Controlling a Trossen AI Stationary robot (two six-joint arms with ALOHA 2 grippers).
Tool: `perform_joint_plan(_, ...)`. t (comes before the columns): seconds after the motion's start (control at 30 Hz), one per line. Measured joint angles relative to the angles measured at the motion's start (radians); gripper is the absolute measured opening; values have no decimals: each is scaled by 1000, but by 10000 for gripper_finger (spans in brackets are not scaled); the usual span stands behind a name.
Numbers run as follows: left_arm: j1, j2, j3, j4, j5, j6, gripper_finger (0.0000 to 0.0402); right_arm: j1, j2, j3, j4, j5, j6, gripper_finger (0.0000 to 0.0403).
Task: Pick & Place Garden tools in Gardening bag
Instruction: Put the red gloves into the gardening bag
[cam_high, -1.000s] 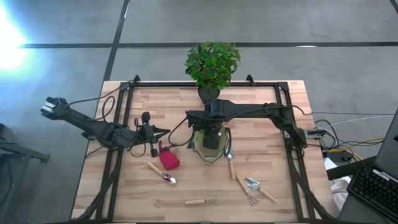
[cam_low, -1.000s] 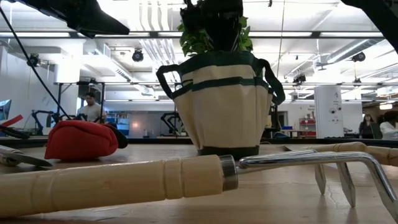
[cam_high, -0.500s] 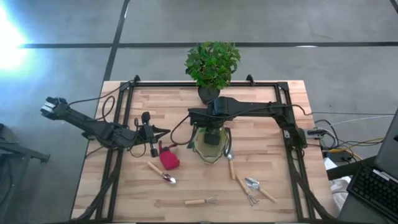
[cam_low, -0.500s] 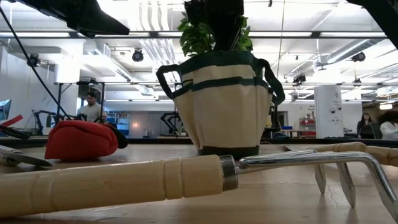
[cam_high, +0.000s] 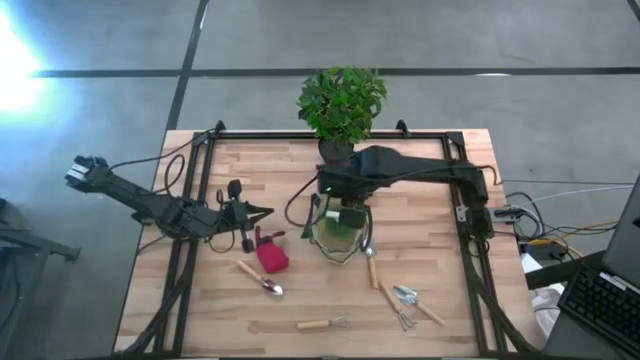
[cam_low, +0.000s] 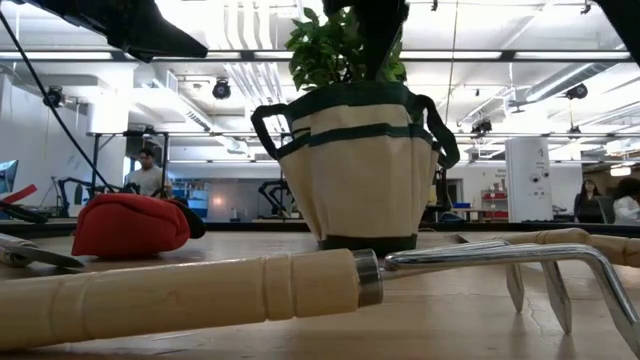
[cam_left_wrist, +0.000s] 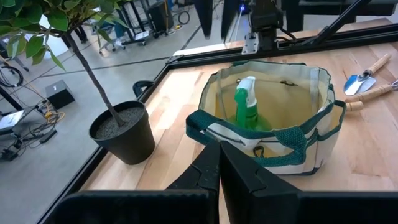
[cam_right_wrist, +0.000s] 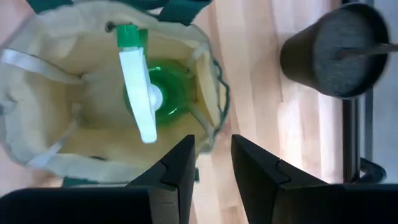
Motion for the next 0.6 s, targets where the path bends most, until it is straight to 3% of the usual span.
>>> perform_joint_plan(0.3,0,0,0,-6,0,-1,14,22,-196,-1,0,3,133,59)
perform_joint_plan(0.6,0,0,0,-9,10,-78,14,111,-302,-38,1,3,215,28)
